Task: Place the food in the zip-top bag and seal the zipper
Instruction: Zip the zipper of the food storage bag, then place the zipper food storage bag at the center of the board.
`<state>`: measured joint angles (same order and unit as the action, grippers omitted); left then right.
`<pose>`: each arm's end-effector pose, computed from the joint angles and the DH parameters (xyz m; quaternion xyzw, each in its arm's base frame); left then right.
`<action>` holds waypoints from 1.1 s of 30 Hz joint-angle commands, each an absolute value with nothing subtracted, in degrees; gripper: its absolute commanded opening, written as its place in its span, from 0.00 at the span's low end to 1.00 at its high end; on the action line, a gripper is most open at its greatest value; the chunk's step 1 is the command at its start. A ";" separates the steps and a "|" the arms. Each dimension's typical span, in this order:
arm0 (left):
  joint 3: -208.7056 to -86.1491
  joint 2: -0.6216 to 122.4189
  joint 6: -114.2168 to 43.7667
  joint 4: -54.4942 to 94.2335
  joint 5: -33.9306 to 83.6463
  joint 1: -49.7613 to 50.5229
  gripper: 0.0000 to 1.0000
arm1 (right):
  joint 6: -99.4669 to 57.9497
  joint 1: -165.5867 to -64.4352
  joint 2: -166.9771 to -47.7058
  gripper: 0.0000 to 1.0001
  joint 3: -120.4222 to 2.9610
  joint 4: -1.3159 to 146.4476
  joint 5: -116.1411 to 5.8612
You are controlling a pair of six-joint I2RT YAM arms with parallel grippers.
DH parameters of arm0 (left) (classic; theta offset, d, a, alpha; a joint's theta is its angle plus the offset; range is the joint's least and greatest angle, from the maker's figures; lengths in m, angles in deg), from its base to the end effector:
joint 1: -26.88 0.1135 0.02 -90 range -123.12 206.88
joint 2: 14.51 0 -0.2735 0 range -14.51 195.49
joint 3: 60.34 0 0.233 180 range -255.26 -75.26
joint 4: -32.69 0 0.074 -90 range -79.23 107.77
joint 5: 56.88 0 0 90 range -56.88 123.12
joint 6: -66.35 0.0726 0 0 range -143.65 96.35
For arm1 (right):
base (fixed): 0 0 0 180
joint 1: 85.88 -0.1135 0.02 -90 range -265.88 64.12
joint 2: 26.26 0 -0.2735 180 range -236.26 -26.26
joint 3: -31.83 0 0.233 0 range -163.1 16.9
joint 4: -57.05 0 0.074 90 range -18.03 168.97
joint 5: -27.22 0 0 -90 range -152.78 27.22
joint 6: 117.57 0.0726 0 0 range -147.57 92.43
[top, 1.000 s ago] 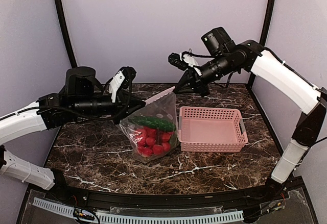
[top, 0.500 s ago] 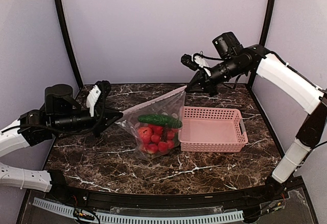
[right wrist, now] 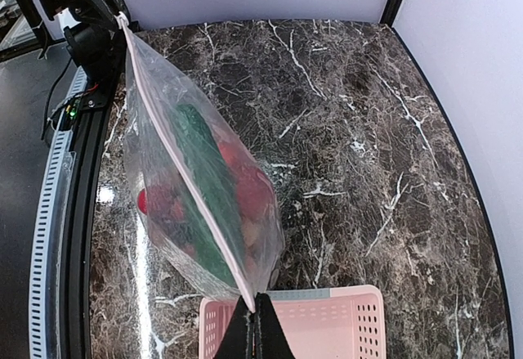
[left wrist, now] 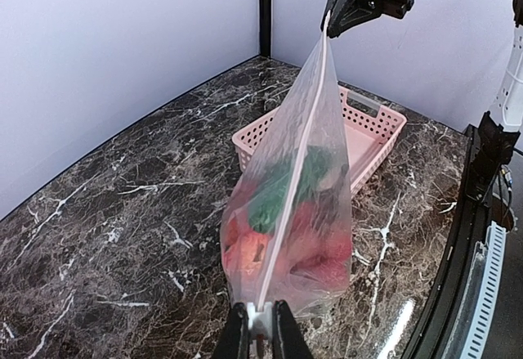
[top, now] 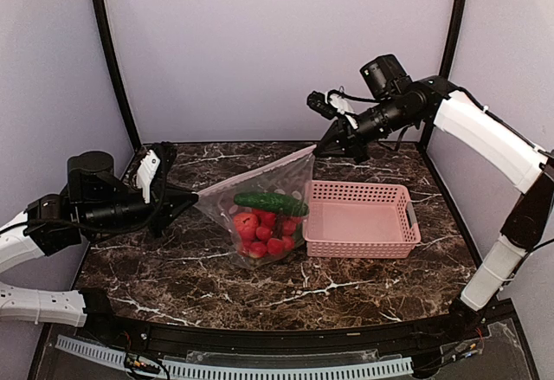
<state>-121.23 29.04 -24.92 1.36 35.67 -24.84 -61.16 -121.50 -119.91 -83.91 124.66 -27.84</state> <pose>0.1180 -0.1443 0.3360 0.3233 0.7185 -0.2589 0.5587 0.2577 0.2358 0.3788 -0.5949 0.6622 0.2842 0.3561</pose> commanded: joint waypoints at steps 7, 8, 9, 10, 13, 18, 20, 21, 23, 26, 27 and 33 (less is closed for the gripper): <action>-128.22 39.49 -17.72 6.15 48.07 -21.39 0.01 | -59.89 -118.42 -132.13 0.00 -100.59 121.78 -29.02; -131.21 41.90 -17.25 6.56 47.80 -20.15 0.01 | -59.76 -118.41 -133.87 0.00 -103.69 121.77 -28.88; -132.63 43.01 -16.62 6.66 46.57 -17.64 0.01 | -59.75 -118.39 -135.55 0.00 -106.87 121.84 -28.77; -135.57 44.94 -16.40 6.67 46.04 -16.39 0.01 | -59.74 -118.40 -136.96 0.00 -109.53 121.80 -28.69; -140.28 47.64 -13.86 7.04 44.22 -13.14 0.01 | -59.99 -118.31 -139.04 0.00 -114.54 120.38 -27.47; -143.83 49.24 -11.75 6.32 41.57 -12.85 0.01 | -60.56 -118.37 -135.54 0.00 -107.78 113.22 -24.09; -142.29 48.94 -12.48 5.59 40.11 -12.89 0.01 | -61.51 -118.40 -133.08 0.00 -102.14 111.58 -21.80; -140.51 48.77 -13.25 4.86 39.47 -12.86 0.01 | -61.96 -118.40 -131.73 0.00 -98.25 110.56 -20.95; -137.04 47.82 -14.56 3.32 36.84 -12.85 0.03 | -62.28 -118.40 -128.53 0.04 -88.27 107.49 -20.06; -132.02 44.79 -16.43 1.11 31.49 -12.89 0.07 | -62.27 -118.40 -124.14 0.13 -76.54 104.74 -18.55; -130.03 43.34 -17.10 -0.22 30.29 -12.92 0.09 | -62.29 -118.40 -122.84 0.17 -73.78 104.87 -18.10; -126.39 36.40 -18.68 -6.15 25.96 -12.93 0.37 | -64.05 -118.30 -115.06 0.39 -66.71 107.73 -19.19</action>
<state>-127.11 42.22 -16.88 -2.44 30.55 -12.98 -62.66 -118.29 -121.70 -68.20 108.77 -20.17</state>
